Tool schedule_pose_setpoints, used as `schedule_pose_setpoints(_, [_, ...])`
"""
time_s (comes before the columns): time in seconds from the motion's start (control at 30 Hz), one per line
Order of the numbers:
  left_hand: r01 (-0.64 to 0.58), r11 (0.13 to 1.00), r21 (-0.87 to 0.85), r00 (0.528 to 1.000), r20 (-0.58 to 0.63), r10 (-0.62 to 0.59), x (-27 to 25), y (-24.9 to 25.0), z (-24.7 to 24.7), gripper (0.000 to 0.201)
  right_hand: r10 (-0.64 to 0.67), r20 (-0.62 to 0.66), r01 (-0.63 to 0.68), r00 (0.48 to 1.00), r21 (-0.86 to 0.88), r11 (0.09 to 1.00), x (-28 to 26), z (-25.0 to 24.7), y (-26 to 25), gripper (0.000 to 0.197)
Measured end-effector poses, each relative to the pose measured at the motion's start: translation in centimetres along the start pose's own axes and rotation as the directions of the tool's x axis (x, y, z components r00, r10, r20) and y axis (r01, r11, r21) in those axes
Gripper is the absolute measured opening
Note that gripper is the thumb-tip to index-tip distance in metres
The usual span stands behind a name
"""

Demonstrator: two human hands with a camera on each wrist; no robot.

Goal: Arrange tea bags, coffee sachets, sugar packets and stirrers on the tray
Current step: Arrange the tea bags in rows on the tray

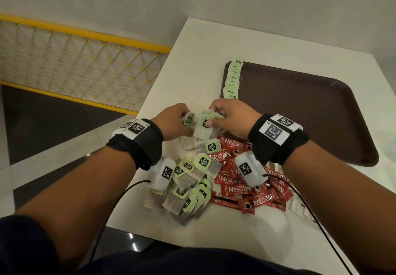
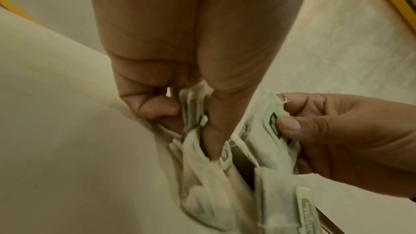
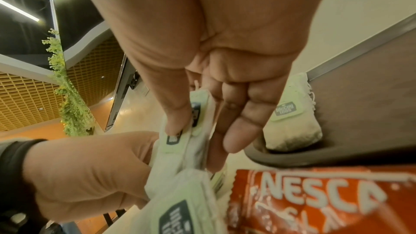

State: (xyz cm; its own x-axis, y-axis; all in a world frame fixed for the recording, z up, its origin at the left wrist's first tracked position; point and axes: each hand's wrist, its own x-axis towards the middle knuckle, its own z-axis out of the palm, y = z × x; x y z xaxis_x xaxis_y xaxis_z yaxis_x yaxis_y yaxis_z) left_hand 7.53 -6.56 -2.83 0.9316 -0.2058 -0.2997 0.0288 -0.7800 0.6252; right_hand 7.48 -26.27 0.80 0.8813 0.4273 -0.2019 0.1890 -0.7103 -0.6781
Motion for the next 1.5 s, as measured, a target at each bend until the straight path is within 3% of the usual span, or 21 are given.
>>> schedule_pose_setpoints(0.07, [0.010, 0.995, -0.101, 0.999, -0.040, -0.014, -0.1, -0.3, 0.0, 0.044, 0.012, -0.001, -0.011, 1.000, 0.060, 0.998, -0.1, -0.2, 0.0, 0.022])
schedule_pose_setpoints(0.17, [-0.004, 0.954, -0.299, 0.994, -0.107, -0.029, -0.1, -0.7, -0.2, 0.028, 0.024, 0.029, -0.029, 0.999, 0.187, 0.982, -0.4, -0.4, -0.4, 0.023])
schedule_pose_setpoints(0.23, [0.000, 0.875, -0.484, 0.992, -0.114, -0.063, -0.3, -0.7, -0.6, 0.016, 0.019, 0.049, -0.033, 0.999, 0.285, 0.958, -0.5, -0.5, -0.6, 0.022])
schedule_pose_setpoints(0.3, [0.003, 0.780, -0.626, 0.994, -0.085, -0.072, -0.6, -0.4, -0.9, 0.017, 0.006, 0.049, -0.022, 0.999, 0.319, 0.947, -0.5, -0.6, -0.9, 0.021])
schedule_pose_setpoints(0.5, [-0.062, 0.642, -0.764, 0.998, -0.046, 0.042, -1.4, 1.9, -1.2, 0.025, -0.020, 0.002, 0.018, 1.000, 0.313, 0.950, -0.2, -1.2, -1.4, 0.010])
schedule_pose_setpoints(0.63, [-0.010, 0.462, -0.887, 0.996, 0.032, 0.083, -2.0, 3.0, -0.5, 0.030, 0.024, -0.129, 0.013, 0.991, 0.279, 0.960, 0.1, -1.3, -0.8, 0.014])
schedule_pose_setpoints(0.77, [-0.107, 0.524, -0.845, 0.974, 0.016, 0.225, -1.9, 3.4, 0.1, 0.039, 0.038, -0.162, 0.010, 0.986, 0.284, 0.959, 0.1, -1.6, -0.2, 0.026])
schedule_pose_setpoints(0.87, [-0.165, 0.491, -0.856, 0.965, -0.036, 0.261, -1.7, 3.7, 0.5, 0.040, 0.069, -0.197, 0.003, 0.978, 0.348, 0.937, 0.1, -1.8, 0.4, 0.029])
schedule_pose_setpoints(0.97, [-0.174, 0.426, -0.888, 0.972, -0.085, 0.221, -1.3, 3.9, 0.8, 0.038, 0.153, -0.215, -0.022, 0.965, 0.514, 0.858, -0.2, -1.8, 1.1, 0.031])
schedule_pose_setpoints(1.17, [-0.166, 0.417, -0.894, 0.980, -0.103, 0.169, -0.2, 4.1, 1.5, 0.039, 0.265, -0.164, -0.065, 0.950, 0.728, 0.683, -0.8, -1.7, 2.1, 0.018])
schedule_pose_setpoints(1.37, [-0.142, 0.344, -0.928, 0.986, -0.104, 0.128, 0.3, 3.7, 1.7, 0.038, 0.306, -0.185, -0.067, 0.934, 0.749, 0.659, -1.2, -2.0, 2.6, 0.014])
schedule_pose_setpoints(1.5, [-0.113, 0.366, -0.924, 0.994, -0.104, 0.046, 0.9, 3.0, 1.7, 0.040, 0.349, -0.147, -0.144, 0.926, 0.715, 0.684, -1.7, -2.6, 3.7, 0.008])
